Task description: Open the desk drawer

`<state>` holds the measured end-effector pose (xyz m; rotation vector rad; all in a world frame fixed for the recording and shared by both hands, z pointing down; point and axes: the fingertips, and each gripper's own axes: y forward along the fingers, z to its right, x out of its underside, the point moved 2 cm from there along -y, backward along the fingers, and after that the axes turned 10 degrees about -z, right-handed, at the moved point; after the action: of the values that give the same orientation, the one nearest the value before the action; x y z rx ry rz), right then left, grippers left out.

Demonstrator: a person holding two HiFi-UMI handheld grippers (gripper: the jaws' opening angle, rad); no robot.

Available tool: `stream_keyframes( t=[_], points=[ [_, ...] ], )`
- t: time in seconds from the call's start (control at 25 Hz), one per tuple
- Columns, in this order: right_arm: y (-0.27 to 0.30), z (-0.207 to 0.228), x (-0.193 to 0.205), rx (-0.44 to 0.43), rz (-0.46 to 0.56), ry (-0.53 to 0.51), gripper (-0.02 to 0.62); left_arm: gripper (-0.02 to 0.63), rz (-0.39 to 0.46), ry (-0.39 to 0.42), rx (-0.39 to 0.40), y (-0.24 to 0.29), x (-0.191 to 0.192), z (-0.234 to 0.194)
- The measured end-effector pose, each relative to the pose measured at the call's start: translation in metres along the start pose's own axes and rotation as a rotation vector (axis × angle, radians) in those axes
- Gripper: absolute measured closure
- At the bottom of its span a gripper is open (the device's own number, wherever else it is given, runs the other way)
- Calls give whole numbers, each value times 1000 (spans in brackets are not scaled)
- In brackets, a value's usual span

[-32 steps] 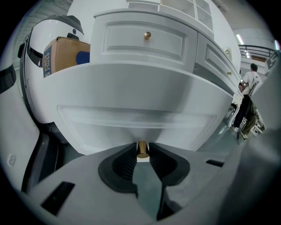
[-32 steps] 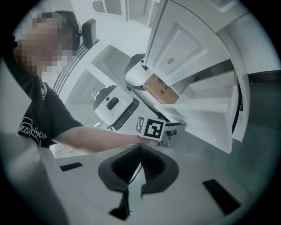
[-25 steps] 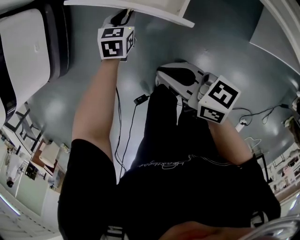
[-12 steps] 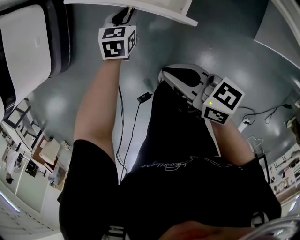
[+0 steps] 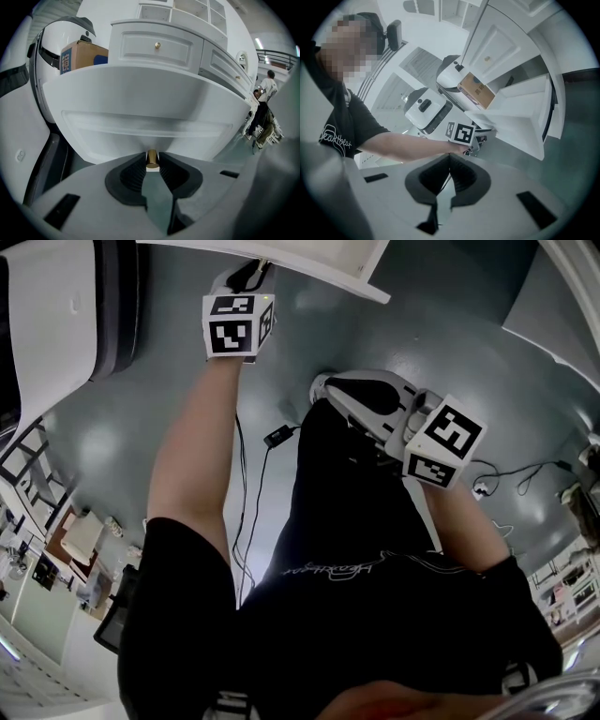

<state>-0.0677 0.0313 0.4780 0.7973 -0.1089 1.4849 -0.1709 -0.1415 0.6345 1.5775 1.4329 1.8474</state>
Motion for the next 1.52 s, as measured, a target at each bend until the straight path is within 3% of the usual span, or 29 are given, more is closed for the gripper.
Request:
stream_keyframes(
  t=[0.2,0.68,0.88,1.04,1.16,1.32,1.52],
  points=[
    [3,-9,8,-12,-10,-14,591,526,-13,-14,1,-7,9,-3],
    [-11,-17,14,-3,3,-22,591,529,-75,47,-34,-6,8,-2],
    [-34,-28,6,14,32,-34,591,525,-55,1,-12,-34,6,11],
    [-67,-46,-12,46,69,-81,591,523,10,119,82,-98,-5,58],
    [-103,-69,-25,81,88,-114,591,522,55,145,193,-169,-12,110],
    [-142,-109,-41,113,86,-186,591,522,147,81,320,-272,-26,171],
    [-194,-168,-77,109,142,-262,591,523,290,2,434,-380,-73,220]
  ],
)
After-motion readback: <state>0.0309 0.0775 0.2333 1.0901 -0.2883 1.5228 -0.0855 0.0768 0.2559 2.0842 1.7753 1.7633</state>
